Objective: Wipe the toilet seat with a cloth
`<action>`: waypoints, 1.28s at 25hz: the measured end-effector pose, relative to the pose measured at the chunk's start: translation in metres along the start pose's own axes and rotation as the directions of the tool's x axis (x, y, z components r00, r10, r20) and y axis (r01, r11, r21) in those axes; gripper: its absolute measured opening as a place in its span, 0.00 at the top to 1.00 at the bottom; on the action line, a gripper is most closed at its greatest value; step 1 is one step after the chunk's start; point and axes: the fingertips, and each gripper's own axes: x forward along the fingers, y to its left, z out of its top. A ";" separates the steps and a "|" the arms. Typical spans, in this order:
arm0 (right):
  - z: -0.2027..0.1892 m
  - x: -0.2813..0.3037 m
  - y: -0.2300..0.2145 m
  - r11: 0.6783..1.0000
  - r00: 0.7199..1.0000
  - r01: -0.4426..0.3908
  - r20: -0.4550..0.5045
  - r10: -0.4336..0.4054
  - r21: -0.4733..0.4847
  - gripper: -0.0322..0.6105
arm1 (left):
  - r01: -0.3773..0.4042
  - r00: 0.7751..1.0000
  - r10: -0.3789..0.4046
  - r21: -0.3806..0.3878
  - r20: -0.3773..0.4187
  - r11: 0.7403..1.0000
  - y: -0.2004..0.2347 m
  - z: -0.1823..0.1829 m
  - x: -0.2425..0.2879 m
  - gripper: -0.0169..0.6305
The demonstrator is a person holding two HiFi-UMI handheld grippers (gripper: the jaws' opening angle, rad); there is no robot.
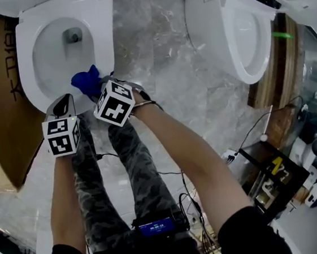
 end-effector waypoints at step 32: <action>0.106 -0.025 -0.201 0.972 0.980 0.152 0.101 -0.172 0.181 0.87 | 0.091 0.995 -0.094 0.083 0.043 0.992 0.048 0.179 0.086 0.96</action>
